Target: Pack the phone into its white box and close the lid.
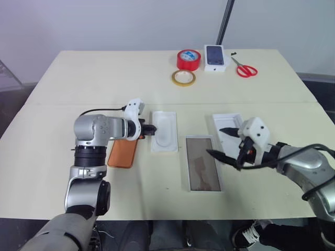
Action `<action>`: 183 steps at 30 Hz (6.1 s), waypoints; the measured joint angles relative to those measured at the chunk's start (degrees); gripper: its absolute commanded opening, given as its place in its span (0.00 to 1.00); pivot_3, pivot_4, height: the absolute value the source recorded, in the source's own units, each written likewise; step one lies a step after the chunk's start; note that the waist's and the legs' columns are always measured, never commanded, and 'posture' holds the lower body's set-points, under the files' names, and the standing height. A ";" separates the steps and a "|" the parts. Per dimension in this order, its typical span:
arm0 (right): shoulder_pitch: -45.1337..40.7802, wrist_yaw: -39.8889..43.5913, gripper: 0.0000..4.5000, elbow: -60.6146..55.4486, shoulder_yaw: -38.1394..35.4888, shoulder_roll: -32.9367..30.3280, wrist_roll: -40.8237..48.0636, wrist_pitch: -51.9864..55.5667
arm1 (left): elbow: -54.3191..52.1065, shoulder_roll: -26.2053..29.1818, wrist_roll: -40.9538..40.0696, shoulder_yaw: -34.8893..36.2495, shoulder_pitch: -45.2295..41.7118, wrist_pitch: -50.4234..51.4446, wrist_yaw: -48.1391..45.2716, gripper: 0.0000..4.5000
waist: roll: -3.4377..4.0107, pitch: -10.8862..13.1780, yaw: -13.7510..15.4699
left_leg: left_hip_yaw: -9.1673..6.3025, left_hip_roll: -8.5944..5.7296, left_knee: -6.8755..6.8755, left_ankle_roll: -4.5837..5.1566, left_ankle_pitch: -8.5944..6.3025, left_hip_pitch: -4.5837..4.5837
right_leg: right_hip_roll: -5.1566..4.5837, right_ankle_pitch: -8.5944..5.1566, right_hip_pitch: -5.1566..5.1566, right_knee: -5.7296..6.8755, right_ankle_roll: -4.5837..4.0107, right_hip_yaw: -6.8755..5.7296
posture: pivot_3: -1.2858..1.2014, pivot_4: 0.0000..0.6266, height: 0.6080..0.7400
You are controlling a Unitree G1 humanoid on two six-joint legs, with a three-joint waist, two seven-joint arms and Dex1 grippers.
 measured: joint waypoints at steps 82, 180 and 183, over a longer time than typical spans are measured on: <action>-19.79 8.80 0.32 18.12 15.26 4.62 -23.35 -13.82 | -20.92 -13.52 -27.31 19.17 9.17 9.80 28.77 0.84 | -0.14 0.04 -0.24 | -0.11 -0.07 0.09 -0.28 0.15 0.01 | -0.05 -0.01 0.06 0.01 0.03 -0.08 | 0.52 0.24 0.89; -36.09 -1.92 0.00 30.90 37.65 34.11 -35.60 0.93 | -23.15 25.51 -6.23 11.75 32.76 -14.91 -11.17 0.99 | -0.14 -0.02 -2.01 | -0.06 -0.04 -0.46 -0.15 0.09 0.05 | -0.12 -0.01 -0.29 0.04 -0.01 -0.13 | 0.52 0.24 0.89; -37.44 -0.68 0.00 33.18 41.11 34.70 -36.28 0.66 | -22.63 24.78 -7.77 11.83 31.44 -8.55 -10.36 0.99 | -0.15 -0.03 -1.91 | -0.08 -0.03 -0.45 -0.17 0.10 0.05 | -0.13 -0.01 -0.29 0.05 -0.01 -0.15 | 0.52 0.24 0.89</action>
